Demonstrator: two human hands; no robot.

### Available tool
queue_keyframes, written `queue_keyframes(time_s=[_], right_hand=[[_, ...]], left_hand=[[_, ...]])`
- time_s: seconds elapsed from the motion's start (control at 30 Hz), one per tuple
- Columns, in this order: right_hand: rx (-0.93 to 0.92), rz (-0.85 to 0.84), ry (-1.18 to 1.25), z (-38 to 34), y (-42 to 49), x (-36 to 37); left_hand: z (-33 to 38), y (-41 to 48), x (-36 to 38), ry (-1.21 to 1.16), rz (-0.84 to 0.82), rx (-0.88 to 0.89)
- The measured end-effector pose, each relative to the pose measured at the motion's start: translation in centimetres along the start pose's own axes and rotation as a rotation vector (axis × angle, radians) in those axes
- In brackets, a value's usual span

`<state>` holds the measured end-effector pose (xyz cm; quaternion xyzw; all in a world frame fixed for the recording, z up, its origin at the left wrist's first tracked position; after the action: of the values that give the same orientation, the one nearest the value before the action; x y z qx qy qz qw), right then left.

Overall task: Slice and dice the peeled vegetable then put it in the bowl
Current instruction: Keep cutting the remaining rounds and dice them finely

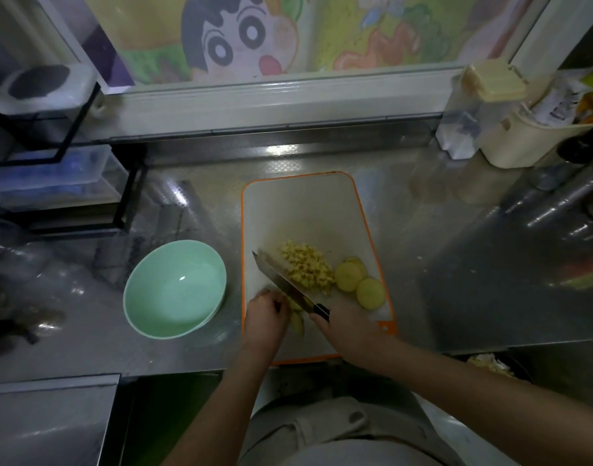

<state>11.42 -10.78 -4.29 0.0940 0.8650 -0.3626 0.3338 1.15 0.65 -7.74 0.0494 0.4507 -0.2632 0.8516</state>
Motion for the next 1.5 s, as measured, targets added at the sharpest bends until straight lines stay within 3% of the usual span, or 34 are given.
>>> queue_keyframes(time_s=[0.17,0.3,0.8,0.9,1.13,1.33,1.5], right_hand=[[0.036,-0.086,-0.255,-0.2,0.5,0.7],[0.096,-0.060,-0.041,-0.1,2.0,1.8],[-0.094,-0.002,0.006,0.9,4.0,-1.8],[-0.112,0.002,-0.002,1.0,4.1,-2.1],[-0.173,0.023,0.055,1.1,3.4,-1.5],[-0.116,-0.014,0.023,1.7,2.8,-1.4],[-0.185,0.071,0.046,1.9,2.2,-1.8]], left_hand=[[-0.2,0.3,0.2,-0.003,-0.016,0.018],[-0.3,0.3,0.4,-0.001,-0.006,0.022],[-0.2,-0.3,0.4,-0.063,-0.044,0.101],[-0.2,-0.9,1.1,0.091,-0.156,0.104],[0.6,-1.7,1.2,0.458,-0.176,0.173],[0.4,-1.6,1.3,0.412,-0.169,0.219],[0.1,-1.6,1.2,0.329,-0.078,0.220]])
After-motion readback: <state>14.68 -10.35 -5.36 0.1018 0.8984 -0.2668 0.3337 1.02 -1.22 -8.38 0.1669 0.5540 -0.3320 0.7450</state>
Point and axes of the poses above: each hand's wrist, its own y-axis towards the middle knuckle, its own x-axis out of the palm, z = x × y, the point moved 6 cm from there along y, towards the middle knuckle
